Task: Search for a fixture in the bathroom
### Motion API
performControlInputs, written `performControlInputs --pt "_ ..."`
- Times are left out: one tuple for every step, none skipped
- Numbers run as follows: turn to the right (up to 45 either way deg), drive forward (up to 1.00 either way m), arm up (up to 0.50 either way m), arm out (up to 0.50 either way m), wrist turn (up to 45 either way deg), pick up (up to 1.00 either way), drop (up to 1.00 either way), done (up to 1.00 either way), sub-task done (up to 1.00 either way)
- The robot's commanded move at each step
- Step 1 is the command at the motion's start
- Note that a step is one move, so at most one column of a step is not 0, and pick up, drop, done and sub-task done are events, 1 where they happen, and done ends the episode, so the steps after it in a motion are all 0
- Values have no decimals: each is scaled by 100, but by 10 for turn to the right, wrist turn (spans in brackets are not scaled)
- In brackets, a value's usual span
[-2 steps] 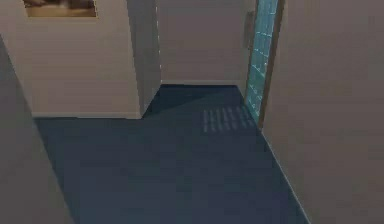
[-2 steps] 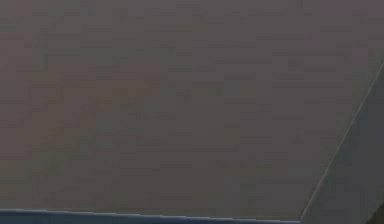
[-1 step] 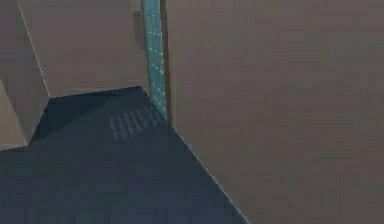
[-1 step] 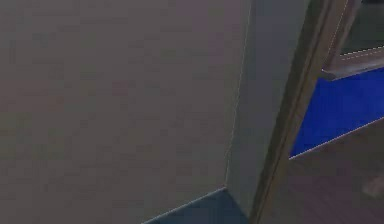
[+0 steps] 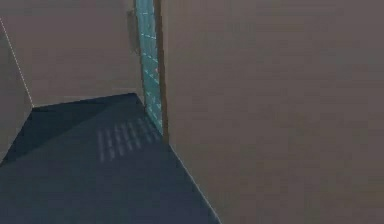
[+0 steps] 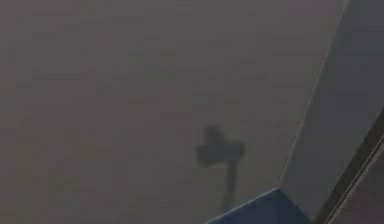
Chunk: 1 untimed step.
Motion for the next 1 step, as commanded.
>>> performControlInputs --pt "-210 0 0 0 0 0 0 0 0"
